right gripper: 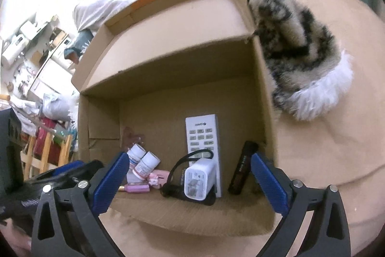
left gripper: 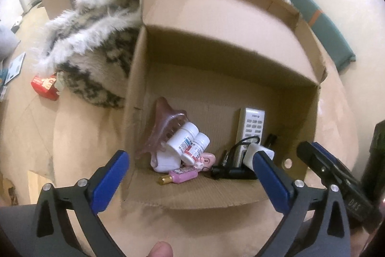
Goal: Organize rigid objects
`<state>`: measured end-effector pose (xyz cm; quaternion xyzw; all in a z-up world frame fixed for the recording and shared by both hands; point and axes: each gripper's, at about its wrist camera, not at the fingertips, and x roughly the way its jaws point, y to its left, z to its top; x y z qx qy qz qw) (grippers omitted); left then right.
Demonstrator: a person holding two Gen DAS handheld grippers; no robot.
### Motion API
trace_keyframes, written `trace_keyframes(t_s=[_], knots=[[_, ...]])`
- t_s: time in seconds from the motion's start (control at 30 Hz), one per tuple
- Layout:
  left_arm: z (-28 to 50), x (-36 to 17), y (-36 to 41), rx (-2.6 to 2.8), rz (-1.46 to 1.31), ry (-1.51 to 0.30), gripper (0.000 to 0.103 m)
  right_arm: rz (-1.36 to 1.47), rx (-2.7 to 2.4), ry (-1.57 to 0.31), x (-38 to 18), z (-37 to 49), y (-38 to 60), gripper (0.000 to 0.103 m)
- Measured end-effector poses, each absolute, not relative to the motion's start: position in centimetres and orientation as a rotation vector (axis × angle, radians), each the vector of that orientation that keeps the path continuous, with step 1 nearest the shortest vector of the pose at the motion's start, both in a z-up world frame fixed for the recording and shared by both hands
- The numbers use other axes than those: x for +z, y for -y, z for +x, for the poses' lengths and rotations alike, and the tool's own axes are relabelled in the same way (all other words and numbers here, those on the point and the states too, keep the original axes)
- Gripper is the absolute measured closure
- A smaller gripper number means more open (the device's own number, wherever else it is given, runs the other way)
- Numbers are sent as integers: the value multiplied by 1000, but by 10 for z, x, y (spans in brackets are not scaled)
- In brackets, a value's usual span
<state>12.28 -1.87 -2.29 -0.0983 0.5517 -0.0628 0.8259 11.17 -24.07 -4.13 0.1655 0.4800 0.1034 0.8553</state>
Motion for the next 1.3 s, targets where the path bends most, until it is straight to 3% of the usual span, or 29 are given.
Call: trace_keyframes(t_s=[0.37,0.63,1.3], knots=[[62,33,8,-42,-10,-909,1,257,203,-844,16,48,238,0],[16,42,6,-20,10,-771,1,219,249,-742,34,4,225,0],[25,3,6,14,27,-834,1,167,143,-777,-10,15,220,0]])
